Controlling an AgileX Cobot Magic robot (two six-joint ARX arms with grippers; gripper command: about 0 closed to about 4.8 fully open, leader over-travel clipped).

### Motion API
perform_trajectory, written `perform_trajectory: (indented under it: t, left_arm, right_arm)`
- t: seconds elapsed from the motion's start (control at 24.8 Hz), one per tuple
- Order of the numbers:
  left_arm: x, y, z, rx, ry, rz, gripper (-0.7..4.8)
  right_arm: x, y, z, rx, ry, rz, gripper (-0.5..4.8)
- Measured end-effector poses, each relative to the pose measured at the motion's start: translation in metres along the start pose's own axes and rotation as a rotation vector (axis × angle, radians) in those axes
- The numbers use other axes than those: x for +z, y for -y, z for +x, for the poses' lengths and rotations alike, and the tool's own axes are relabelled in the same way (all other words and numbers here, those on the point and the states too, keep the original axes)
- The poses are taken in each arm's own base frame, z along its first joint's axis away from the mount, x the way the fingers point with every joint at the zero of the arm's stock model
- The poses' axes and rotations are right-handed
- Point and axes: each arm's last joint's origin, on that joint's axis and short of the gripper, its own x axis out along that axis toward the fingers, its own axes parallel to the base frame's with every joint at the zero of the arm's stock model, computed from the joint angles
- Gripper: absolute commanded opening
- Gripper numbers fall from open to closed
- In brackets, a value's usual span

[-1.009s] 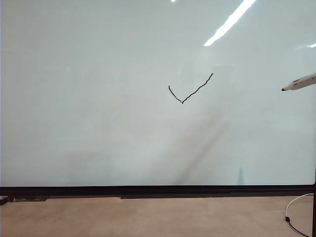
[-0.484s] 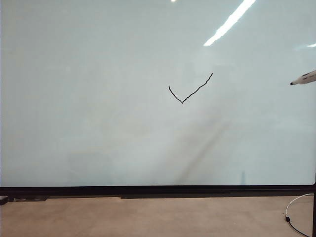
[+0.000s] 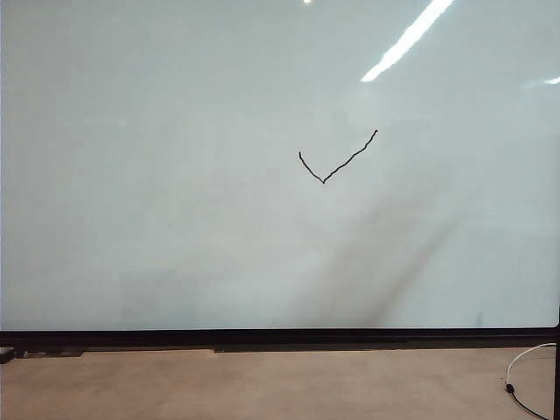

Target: Pick up the pen on the shelf to the right of the whiteboard and draw a check mark.

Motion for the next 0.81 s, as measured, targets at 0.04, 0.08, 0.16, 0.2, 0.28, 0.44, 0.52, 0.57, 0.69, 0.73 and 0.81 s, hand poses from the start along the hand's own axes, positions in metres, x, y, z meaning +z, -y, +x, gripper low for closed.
perform_trajectory:
  t: [0.04,0.08,0.16,0.2,0.28,0.44,0.52,0.57,0.69,0.73,0.81]
  left_arm:
    - [0.0,0.0,0.0,0.0,0.0,0.0,-0.04]
    - [0.0,0.0,0.0,0.001,0.0,0.0,-0.04]
    - [0.0,0.0,0.0,0.0,-0.001,0.0,-0.04]
    - [0.0,0.0,0.0,0.0,-0.002,0.0,-0.04]
    - [0.0,0.0,0.0,0.0,-0.003,0.0,-0.04]
    - [0.0,0.0,0.0,0.0,-0.004,0.0,-0.05]
    - [0.0,0.0,0.0,0.0,-0.004,0.0,-0.04]
    - [0.0,0.0,0.0,0.0,-0.004,0.0,-0.05]
    - [0.0,0.0,0.0,0.0,-0.004,0.0,-0.04]
    - [0.0,0.0,0.0,0.0,-0.004,0.0,-0.04]
    - [0.0,0.0,0.0,0.0,-0.004,0.0,-0.04]
  right_arm:
    - [0.0,0.001,0.0,-0.007,0.002,0.0,-0.06]
    - [0.001,0.003,0.0,-0.017,0.008,-0.001,-0.06]
    - [0.002,0.006,0.0,-0.021,0.022,-0.004,-0.05]
    - [0.003,0.007,-0.001,-0.02,0.027,-0.005,-0.06]
    - [0.004,0.01,-0.001,-0.031,0.043,-0.009,-0.05]
    - [0.006,0.013,-0.002,-0.055,0.061,-0.013,-0.05]
    - [0.007,0.014,-0.002,-0.059,0.068,-0.015,-0.05]
    - [0.007,0.014,-0.002,-0.056,0.068,-0.015,-0.06]
    - [0.007,0.014,-0.002,-0.059,0.068,-0.005,-0.06]
    - [0.007,0.014,-0.002,-0.069,0.068,-0.002,-0.06]
    - [0.007,0.015,-0.002,-0.09,0.069,0.004,-0.06]
